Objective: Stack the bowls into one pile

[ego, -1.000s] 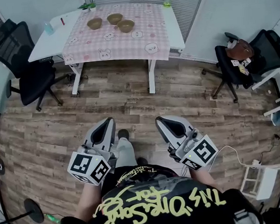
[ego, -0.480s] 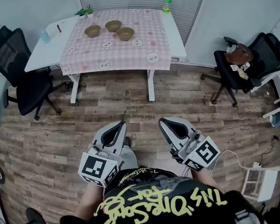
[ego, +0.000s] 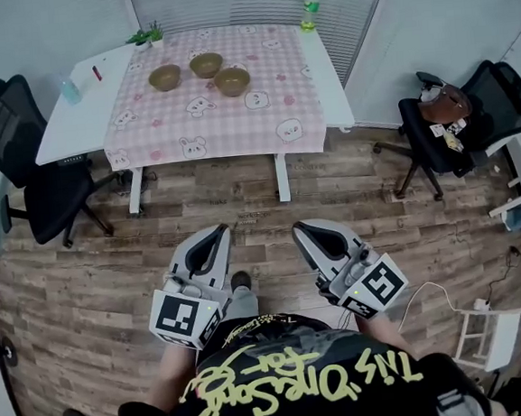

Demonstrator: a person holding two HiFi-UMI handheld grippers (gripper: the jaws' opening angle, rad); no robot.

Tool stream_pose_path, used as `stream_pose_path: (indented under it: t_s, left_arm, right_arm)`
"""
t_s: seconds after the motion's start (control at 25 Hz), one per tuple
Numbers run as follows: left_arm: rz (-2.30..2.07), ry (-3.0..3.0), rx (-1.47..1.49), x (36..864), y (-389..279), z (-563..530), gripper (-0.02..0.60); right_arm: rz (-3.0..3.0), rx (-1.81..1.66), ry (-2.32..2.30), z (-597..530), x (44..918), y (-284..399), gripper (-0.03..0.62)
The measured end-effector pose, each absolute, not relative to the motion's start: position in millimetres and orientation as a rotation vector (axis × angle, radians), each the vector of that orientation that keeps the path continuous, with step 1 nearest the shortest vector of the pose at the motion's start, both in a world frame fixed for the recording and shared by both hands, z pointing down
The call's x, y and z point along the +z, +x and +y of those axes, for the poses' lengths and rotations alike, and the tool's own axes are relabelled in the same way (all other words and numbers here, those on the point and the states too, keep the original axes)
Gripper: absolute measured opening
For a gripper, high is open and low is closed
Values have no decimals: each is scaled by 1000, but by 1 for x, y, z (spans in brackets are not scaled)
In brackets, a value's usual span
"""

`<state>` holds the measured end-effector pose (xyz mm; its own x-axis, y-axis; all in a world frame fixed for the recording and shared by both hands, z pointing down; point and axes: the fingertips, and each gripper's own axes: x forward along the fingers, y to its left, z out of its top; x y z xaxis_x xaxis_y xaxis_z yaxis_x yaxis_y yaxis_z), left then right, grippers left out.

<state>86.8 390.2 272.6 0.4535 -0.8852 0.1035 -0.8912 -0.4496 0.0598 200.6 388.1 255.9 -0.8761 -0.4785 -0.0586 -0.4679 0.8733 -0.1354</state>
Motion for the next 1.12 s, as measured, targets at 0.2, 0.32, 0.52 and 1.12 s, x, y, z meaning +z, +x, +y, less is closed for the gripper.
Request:
stream_pose_path:
  t_s: [0.2, 0.32, 0.52, 1.12]
  left_arm:
    - [-1560, 2600, 94, 272, 63, 354, -5]
    - [-1546, 2569, 117, 277, 45, 332, -5]
    - [-1515, 2578, 130, 274, 21, 296, -5]
    - [-1457, 2625, 131, 290, -6, 246, -5]
  right_arm:
    - [2950, -151, -788, 353, 256, 182, 3]
    - [2946, -147, -817, 331, 256, 169, 3]
    - [2925, -114, -845, 294, 252, 144, 3]
    - [2959, -153, -885, 252, 264, 109, 3]
